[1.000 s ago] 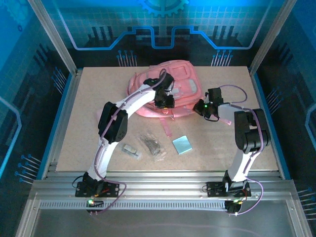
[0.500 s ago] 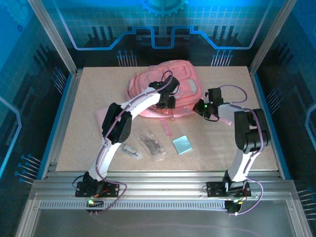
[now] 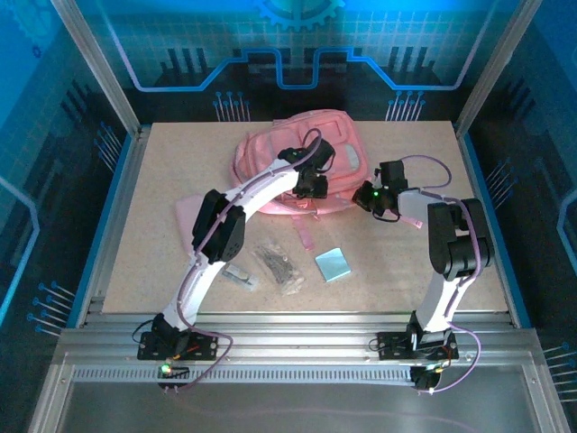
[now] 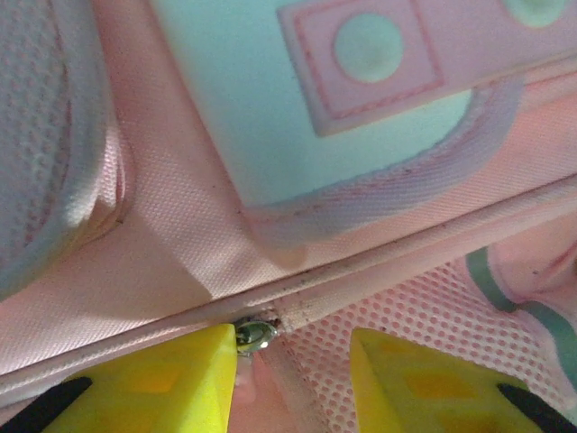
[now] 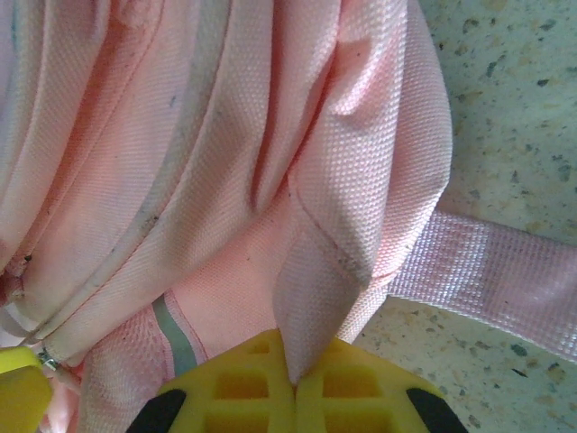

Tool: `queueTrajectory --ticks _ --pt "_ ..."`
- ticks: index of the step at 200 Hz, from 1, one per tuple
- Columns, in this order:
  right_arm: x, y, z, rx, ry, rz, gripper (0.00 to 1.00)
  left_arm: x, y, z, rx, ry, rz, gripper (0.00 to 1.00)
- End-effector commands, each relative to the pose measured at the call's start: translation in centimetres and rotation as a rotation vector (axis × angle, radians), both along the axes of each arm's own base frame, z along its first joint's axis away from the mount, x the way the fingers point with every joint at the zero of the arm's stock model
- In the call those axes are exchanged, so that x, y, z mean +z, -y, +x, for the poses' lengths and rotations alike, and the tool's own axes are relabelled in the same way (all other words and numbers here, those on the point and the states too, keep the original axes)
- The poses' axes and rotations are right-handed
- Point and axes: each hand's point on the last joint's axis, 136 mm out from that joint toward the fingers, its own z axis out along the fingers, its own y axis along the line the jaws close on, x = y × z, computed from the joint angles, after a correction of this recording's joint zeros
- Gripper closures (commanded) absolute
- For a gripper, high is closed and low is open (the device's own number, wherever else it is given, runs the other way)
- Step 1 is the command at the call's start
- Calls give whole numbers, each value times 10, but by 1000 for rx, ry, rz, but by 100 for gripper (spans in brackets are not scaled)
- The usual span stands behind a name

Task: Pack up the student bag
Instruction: Unzip the student bag at the top-center of the table.

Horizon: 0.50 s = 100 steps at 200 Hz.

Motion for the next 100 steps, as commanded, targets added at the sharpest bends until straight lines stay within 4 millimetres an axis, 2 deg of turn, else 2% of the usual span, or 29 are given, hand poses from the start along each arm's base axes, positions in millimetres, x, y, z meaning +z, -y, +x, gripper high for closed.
queueTrajectory --ticks 1,24,65,84,100 --pt "-11 -10 -11 32 -35 17 100 -28 -5 -15 6 -105 44 59" --pt "-13 -9 -12 33 -37 16 100 -36 -13 -16 13 -109 93 53" --pt "-14 -10 -12 31 -38 18 100 -29 -14 -16 2 -90 106 48" --pt "-13 -10 -11 29 -36 21 100 -44 -12 -24 -9 -139 124 51" --pt "-12 -10 -11 31 -32 23 100 -64 -15 -35 -20 -195 160 60"
